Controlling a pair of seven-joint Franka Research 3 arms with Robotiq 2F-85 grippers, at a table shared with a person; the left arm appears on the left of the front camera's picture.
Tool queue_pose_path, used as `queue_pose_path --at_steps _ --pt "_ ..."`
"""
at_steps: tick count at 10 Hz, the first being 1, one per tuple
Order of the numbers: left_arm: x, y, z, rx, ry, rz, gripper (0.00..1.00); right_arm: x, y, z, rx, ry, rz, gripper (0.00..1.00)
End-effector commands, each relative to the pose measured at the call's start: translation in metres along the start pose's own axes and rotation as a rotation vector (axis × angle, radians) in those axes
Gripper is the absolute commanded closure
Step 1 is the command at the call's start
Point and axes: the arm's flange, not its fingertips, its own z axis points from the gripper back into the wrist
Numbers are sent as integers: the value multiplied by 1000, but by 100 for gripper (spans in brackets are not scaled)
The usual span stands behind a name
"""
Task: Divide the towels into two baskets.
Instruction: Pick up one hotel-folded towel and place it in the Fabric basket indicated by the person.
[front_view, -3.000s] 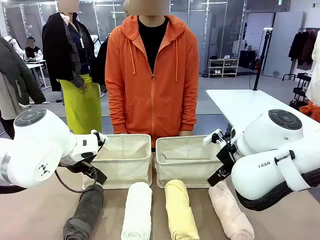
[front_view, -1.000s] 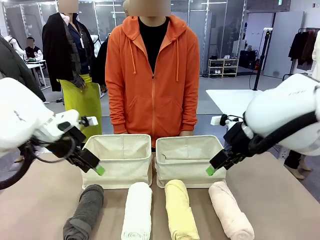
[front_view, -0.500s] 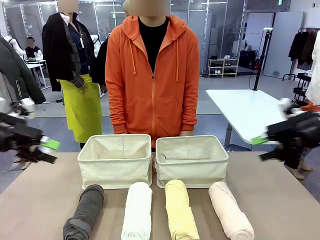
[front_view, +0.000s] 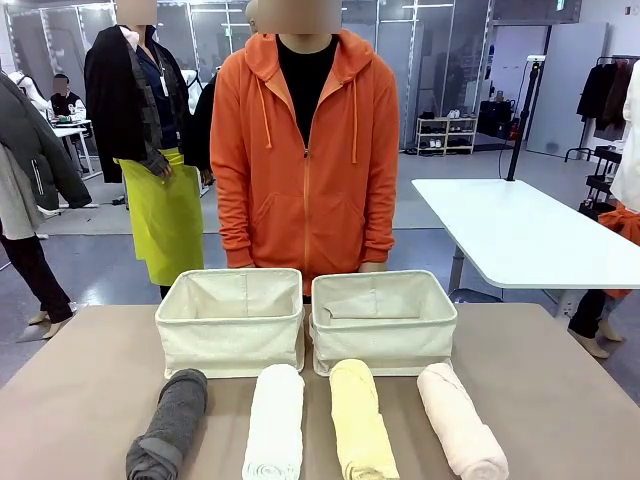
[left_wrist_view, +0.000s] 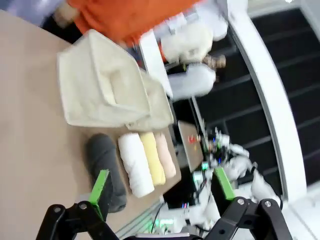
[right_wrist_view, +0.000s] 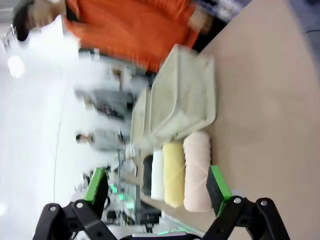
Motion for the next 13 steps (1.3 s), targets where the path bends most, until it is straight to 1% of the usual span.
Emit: queue_pose_path --at_steps 1,2,3,4,13 --pt "-43 19 17 -13 -165 24 0 -7 -7 18 20 -96 4 0" --pt "-49 22 27 -6 -215 26 0 -9 -6 28 19 -126 3 0" --pt "-49 24 26 22 -231 43 0 -9 -4 26 9 -121 24 0" --pt "-13 25 52 24 -171 55 0 -3 -13 37 -3 -109 -35 0" --pt "-13 25 52 24 -171 55 0 -3 -13 37 -3 -109 -35 0"
